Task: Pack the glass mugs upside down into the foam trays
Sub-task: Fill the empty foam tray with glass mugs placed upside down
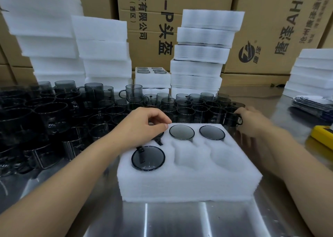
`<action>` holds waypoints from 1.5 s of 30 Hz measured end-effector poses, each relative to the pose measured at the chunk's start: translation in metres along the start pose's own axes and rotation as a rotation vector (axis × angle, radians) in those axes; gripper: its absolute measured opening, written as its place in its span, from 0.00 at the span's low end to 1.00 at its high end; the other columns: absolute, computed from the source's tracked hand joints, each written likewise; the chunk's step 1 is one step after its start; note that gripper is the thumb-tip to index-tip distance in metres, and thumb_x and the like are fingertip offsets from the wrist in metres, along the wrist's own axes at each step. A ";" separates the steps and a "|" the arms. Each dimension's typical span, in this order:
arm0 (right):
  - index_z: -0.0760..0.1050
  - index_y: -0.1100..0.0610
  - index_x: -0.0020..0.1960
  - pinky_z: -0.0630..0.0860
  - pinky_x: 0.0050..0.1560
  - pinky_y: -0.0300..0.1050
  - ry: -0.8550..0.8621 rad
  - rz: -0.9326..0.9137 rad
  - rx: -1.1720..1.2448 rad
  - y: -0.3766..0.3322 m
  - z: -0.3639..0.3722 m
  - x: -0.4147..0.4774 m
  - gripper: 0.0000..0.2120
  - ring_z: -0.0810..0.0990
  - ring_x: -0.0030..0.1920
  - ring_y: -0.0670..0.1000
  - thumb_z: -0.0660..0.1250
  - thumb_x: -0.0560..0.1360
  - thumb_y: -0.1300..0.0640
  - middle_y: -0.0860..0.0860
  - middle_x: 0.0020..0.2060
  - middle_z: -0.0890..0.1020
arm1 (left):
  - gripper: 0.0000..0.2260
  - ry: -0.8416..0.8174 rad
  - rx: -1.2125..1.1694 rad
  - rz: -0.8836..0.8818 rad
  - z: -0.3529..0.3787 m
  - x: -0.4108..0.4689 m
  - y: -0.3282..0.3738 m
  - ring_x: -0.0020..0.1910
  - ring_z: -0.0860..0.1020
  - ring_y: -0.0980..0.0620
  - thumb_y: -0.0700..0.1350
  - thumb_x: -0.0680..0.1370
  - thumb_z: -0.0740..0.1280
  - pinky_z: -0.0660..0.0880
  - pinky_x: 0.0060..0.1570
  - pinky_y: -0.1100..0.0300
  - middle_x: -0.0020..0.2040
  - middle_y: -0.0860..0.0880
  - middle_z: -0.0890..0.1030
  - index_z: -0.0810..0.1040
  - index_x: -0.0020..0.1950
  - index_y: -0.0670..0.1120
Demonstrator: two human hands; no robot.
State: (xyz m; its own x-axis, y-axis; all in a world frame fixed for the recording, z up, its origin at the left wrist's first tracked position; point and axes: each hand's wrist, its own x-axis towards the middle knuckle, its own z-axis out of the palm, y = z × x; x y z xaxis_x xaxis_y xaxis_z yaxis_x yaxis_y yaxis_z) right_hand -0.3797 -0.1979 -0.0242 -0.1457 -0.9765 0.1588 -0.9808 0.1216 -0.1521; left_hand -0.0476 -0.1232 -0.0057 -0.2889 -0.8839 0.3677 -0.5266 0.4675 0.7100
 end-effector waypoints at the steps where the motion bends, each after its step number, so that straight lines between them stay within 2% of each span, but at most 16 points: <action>1: 0.65 0.54 0.70 0.72 0.59 0.53 0.007 -0.004 0.002 0.000 0.001 0.000 0.26 0.70 0.61 0.62 0.66 0.74 0.63 0.59 0.62 0.67 | 0.06 -0.004 0.005 0.001 0.000 0.000 0.000 0.32 0.75 0.68 0.43 0.75 0.70 0.67 0.34 0.77 0.34 0.63 0.81 0.83 0.43 0.55; 4: 0.68 0.54 0.68 0.73 0.54 0.51 0.047 -0.005 0.022 0.001 0.002 0.001 0.23 0.74 0.57 0.62 0.66 0.74 0.63 0.59 0.61 0.68 | 0.06 -0.007 0.015 0.007 0.000 -0.001 0.000 0.32 0.75 0.68 0.44 0.76 0.70 0.67 0.33 0.77 0.35 0.64 0.80 0.83 0.43 0.55; 14: 0.76 0.56 0.60 0.70 0.45 0.46 0.208 -0.017 0.090 0.006 0.005 0.002 0.19 0.76 0.53 0.60 0.67 0.70 0.67 0.60 0.55 0.79 | 0.06 -0.014 0.038 0.020 0.000 0.000 -0.002 0.35 0.76 0.68 0.44 0.75 0.70 0.67 0.36 0.78 0.36 0.66 0.80 0.82 0.43 0.56; 18: 0.78 0.54 0.57 0.72 0.45 0.45 0.286 0.068 0.166 0.009 -0.004 0.002 0.18 0.75 0.47 0.58 0.66 0.70 0.68 0.59 0.53 0.80 | 0.06 -0.022 0.040 0.026 -0.001 -0.001 -0.002 0.35 0.76 0.68 0.44 0.75 0.70 0.68 0.36 0.77 0.36 0.67 0.80 0.82 0.43 0.56; 22: 0.77 0.54 0.54 0.74 0.46 0.48 0.401 0.064 0.231 0.004 -0.020 0.000 0.16 0.73 0.45 0.55 0.69 0.69 0.67 0.59 0.50 0.80 | 0.06 -0.021 0.047 0.024 -0.001 0.000 -0.002 0.35 0.76 0.68 0.45 0.75 0.70 0.67 0.36 0.77 0.36 0.66 0.80 0.82 0.43 0.57; 25: 0.77 0.55 0.54 0.71 0.47 0.45 0.512 -0.039 0.313 -0.015 -0.031 -0.010 0.16 0.74 0.46 0.54 0.72 0.68 0.64 0.56 0.47 0.80 | 0.06 -0.021 0.050 0.025 -0.001 0.000 -0.001 0.34 0.75 0.69 0.44 0.76 0.70 0.67 0.35 0.78 0.36 0.67 0.80 0.83 0.43 0.56; 28: 0.78 0.51 0.52 0.67 0.45 0.40 0.565 -0.135 0.440 -0.042 -0.040 -0.028 0.14 0.74 0.45 0.51 0.71 0.67 0.61 0.50 0.42 0.79 | 0.06 -0.023 0.046 0.029 -0.002 -0.001 -0.001 0.33 0.75 0.69 0.43 0.76 0.70 0.67 0.35 0.78 0.36 0.66 0.80 0.83 0.44 0.54; 31: 0.78 0.51 0.50 0.72 0.46 0.41 0.535 -0.238 0.544 -0.066 -0.046 -0.049 0.13 0.78 0.46 0.50 0.70 0.66 0.61 0.48 0.42 0.82 | 0.06 -0.016 0.055 0.037 -0.002 -0.001 0.000 0.33 0.75 0.69 0.42 0.76 0.69 0.68 0.35 0.78 0.36 0.66 0.80 0.83 0.44 0.54; 34: 0.77 0.50 0.48 0.75 0.45 0.42 0.512 -0.331 0.639 -0.085 -0.044 -0.063 0.13 0.80 0.43 0.50 0.70 0.66 0.63 0.46 0.40 0.81 | 0.07 0.004 0.050 0.052 -0.001 -0.002 0.000 0.37 0.76 0.70 0.42 0.76 0.69 0.67 0.37 0.79 0.38 0.64 0.81 0.82 0.46 0.55; 36: 0.77 0.50 0.47 0.77 0.47 0.45 0.494 -0.403 0.707 -0.095 -0.040 -0.071 0.15 0.80 0.42 0.51 0.70 0.66 0.66 0.48 0.40 0.81 | 0.10 0.028 0.043 0.074 -0.001 -0.003 0.000 0.40 0.77 0.68 0.41 0.77 0.69 0.68 0.39 0.77 0.40 0.61 0.82 0.80 0.49 0.57; 40: 0.75 0.47 0.48 0.75 0.47 0.37 0.480 -0.600 0.622 -0.107 -0.032 -0.081 0.18 0.78 0.42 0.48 0.70 0.65 0.67 0.44 0.42 0.78 | 0.18 0.106 0.089 0.124 0.001 -0.003 0.002 0.44 0.77 0.64 0.42 0.76 0.67 0.69 0.40 0.75 0.43 0.62 0.81 0.73 0.63 0.59; 42: 0.76 0.50 0.50 0.72 0.47 0.33 0.477 -0.682 0.583 -0.111 -0.027 -0.083 0.17 0.76 0.43 0.45 0.71 0.66 0.67 0.46 0.43 0.78 | 0.23 0.139 0.077 0.141 0.000 -0.003 0.003 0.46 0.77 0.64 0.43 0.75 0.67 0.71 0.43 0.72 0.45 0.64 0.79 0.69 0.69 0.59; 45: 0.78 0.56 0.50 0.71 0.46 0.32 0.485 -0.746 0.602 -0.114 -0.024 -0.085 0.16 0.76 0.43 0.45 0.71 0.66 0.70 0.47 0.44 0.78 | 0.30 0.130 0.013 0.139 -0.001 -0.006 0.005 0.50 0.75 0.66 0.48 0.72 0.70 0.72 0.47 0.70 0.50 0.65 0.78 0.64 0.72 0.61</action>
State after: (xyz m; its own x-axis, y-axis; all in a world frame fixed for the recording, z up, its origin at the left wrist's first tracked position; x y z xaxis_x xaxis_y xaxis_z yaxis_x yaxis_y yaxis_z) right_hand -0.2587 -0.1250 0.0026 0.2977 -0.5769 0.7606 -0.6379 -0.7130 -0.2910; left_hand -0.0478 -0.1159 -0.0038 -0.2542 -0.8046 0.5367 -0.4997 0.5844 0.6394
